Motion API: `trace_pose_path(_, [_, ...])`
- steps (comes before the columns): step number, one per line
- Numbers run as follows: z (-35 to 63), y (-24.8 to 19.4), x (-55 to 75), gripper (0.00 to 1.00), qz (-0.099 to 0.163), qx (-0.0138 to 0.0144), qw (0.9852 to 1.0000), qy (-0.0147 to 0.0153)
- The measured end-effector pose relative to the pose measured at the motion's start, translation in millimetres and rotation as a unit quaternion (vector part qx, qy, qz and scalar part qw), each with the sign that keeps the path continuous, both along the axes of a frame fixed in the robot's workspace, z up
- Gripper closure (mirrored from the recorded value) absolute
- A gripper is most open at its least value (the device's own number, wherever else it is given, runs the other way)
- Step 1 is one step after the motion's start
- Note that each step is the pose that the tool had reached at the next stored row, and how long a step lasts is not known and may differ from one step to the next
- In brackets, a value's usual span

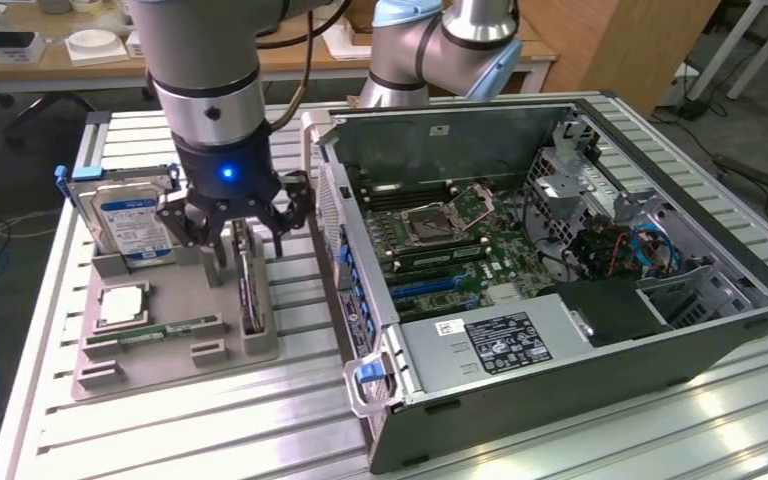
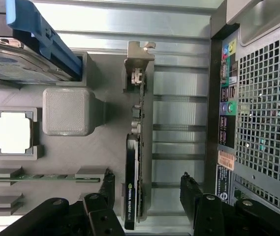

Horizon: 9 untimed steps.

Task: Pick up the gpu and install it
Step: 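Pick up the gpu and move the gpu toward the slot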

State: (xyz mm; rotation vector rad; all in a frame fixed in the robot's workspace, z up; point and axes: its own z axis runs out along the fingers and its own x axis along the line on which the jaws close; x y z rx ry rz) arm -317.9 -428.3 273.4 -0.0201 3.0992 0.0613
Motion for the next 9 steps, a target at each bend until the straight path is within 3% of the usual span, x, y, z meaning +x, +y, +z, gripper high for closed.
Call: trace_pose_path(9, [-13.8, 0.1, -2.5, 0.35, 0.0, -0.0001, 1.0, 0.0001])
